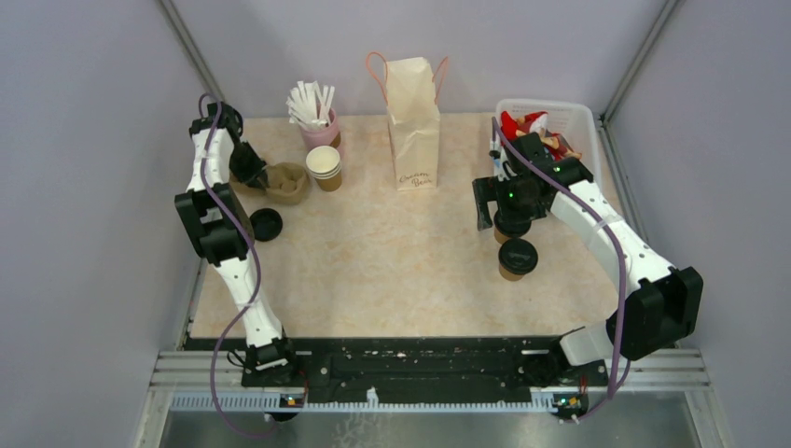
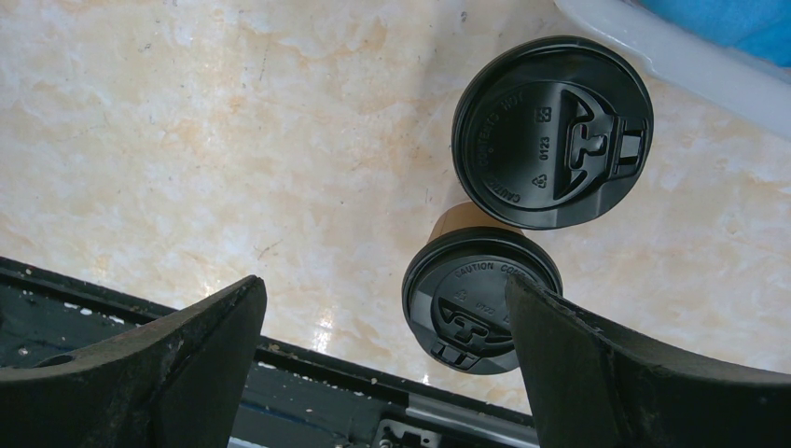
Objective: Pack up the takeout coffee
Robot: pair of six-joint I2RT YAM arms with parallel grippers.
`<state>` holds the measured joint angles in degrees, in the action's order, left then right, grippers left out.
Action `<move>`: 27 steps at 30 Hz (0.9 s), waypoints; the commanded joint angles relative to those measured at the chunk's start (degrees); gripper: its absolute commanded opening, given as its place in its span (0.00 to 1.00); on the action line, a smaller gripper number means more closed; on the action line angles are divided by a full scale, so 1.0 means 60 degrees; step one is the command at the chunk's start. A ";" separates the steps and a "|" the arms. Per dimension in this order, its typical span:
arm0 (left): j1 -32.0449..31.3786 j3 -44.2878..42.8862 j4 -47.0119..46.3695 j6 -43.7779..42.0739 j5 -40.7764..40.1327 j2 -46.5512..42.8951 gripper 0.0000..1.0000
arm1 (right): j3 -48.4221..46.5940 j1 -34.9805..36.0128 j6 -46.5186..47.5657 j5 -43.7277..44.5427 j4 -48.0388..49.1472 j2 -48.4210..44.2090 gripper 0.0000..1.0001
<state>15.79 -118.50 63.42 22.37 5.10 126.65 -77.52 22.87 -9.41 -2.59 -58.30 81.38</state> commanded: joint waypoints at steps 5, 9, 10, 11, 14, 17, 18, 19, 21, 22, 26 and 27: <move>-0.0039 -0.0071 -0.0048 -0.0066 -0.0057 0.0069 0.21 | -0.0133 0.0092 0.0074 0.0129 0.0196 -0.0051 0.99; -0.0039 -0.0094 -0.0067 -0.0064 -0.0046 0.0132 0.21 | -0.0132 0.0098 0.0074 0.0120 0.0196 -0.0043 0.99; -0.0039 -0.0098 -0.0059 -0.0077 -0.0058 0.0132 0.21 | -0.0132 0.0095 0.0076 0.0111 0.0203 -0.0033 0.99; -0.0050 -0.0110 -0.0046 -0.0088 -0.0070 0.0152 0.21 | -0.0134 0.0102 0.0074 0.0121 0.0204 -0.0023 0.99; -0.0044 -0.0120 -0.0001 -0.0114 -0.0126 0.0148 0.19 | -0.0132 0.0099 0.0078 0.0121 0.0210 -0.0025 0.99; -0.0043 -0.0132 -0.0051 -0.0132 -0.0237 0.0062 0.14 | -0.0136 0.0099 0.0074 0.0118 0.0210 -0.0011 0.99; -0.0047 -0.0173 -0.0041 -0.0139 -0.0247 0.0046 0.13 | -0.0133 0.0092 0.0074 0.0118 0.0207 0.0006 0.99; -0.0040 -0.0249 -0.0020 -0.0147 -0.0249 0.0058 0.13 | -0.0147 0.0089 0.0074 0.0103 0.0210 0.0012 0.99; -0.0054 -0.0417 0.0072 -0.0140 -0.0240 0.0087 0.13 | -0.0160 0.0099 0.0074 0.0096 0.0209 0.0015 0.99; -0.0041 -0.0479 0.0099 -0.0132 -0.0210 0.0081 0.12 | -0.0149 0.0097 0.0074 0.0102 0.0210 0.0028 0.99; -0.0032 -0.0699 0.0214 -0.0125 0.0090 0.0051 0.07 | -0.0148 0.0082 0.0074 0.0111 0.0196 0.0028 0.99; -0.0024 -0.0712 0.0205 -0.0125 0.0197 0.0034 0.04 | -0.0147 0.0084 0.0076 0.0111 0.0196 0.0022 0.99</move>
<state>15.68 -119.61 64.01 22.28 4.78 127.28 -77.52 22.90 -9.43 -2.59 -58.30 81.41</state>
